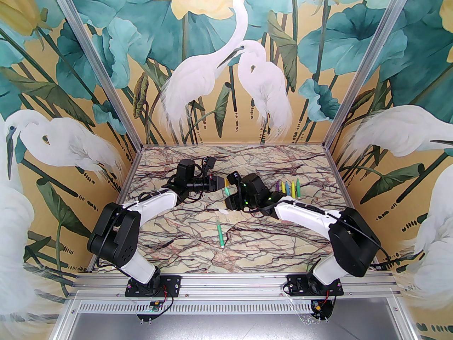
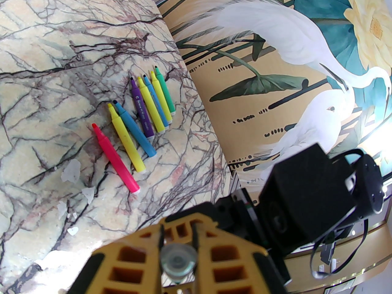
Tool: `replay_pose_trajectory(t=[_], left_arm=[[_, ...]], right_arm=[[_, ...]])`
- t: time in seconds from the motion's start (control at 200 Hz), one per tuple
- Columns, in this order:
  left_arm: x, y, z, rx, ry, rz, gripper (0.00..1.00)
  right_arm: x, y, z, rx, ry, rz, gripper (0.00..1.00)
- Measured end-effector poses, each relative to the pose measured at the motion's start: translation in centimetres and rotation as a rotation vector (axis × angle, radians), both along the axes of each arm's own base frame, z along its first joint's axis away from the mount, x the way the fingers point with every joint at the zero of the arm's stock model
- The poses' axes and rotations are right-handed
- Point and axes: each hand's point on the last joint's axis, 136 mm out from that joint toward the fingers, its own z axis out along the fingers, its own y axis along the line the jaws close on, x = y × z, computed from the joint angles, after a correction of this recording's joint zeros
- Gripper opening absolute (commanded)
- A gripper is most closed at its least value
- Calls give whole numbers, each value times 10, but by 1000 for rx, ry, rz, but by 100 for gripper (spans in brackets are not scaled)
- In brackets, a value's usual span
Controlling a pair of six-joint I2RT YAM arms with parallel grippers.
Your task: Open the pen caps
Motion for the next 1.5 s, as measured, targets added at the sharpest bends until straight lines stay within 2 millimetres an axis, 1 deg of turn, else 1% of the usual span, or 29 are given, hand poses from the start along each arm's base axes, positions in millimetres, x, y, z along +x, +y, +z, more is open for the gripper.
replay_pose_trajectory(t=[0.05, 0.18, 0.295, 0.475, 0.59, 0.68, 0.865, 0.91, 0.955, 1.03, 1.09, 1.16, 1.315, 1.396, 1.496], left_arm=[[0, 0, 1, -2, -4, 0, 6], [0, 0, 1, -2, -2, 2, 0], [1, 0, 2, -3, -1, 5, 0], [7, -2, 2, 7, 6, 15, 0], [3, -4, -4, 19, 42, 13, 0], [1, -4, -7, 21, 77, 15, 0], [-4, -6, -8, 2, 135, -1, 0], [4, -2, -6, 6, 120, 30, 0], [19, 8, -1, 9, 100, 84, 0], [41, 24, 9, 10, 63, 158, 0], [51, 30, 13, 13, 46, 192, 0], [52, 31, 13, 21, 41, 203, 0], [50, 33, 1, 67, 61, 216, 0], [48, 36, -7, 102, 77, 222, 0], [48, 37, -16, 162, 101, 220, 0]], right_arm=[[0, 0, 0, 0, 1, 0, 17], [-1, 1, 0, -2, -3, 8, 10], [-2, 1, 0, 0, -3, 11, 0], [0, -1, -1, 3, -15, 7, 0], [-5, -6, -5, 8, -22, 6, 0], [-9, -10, -3, 20, -40, 6, 0], [-16, -17, 0, 34, -67, 10, 0], [-23, -23, -6, 15, -47, 14, 0], [-33, -30, -17, -11, -17, 21, 0], [-44, -38, -30, -43, 19, 24, 0], [-48, -42, -35, -57, 36, 24, 0], [-50, -44, -37, -62, 40, 24, 0], [-49, -45, -35, -64, 34, 15, 0], [-45, -49, -36, -77, 28, -13, 0], [-33, -59, -41, -105, 28, -82, 0]])
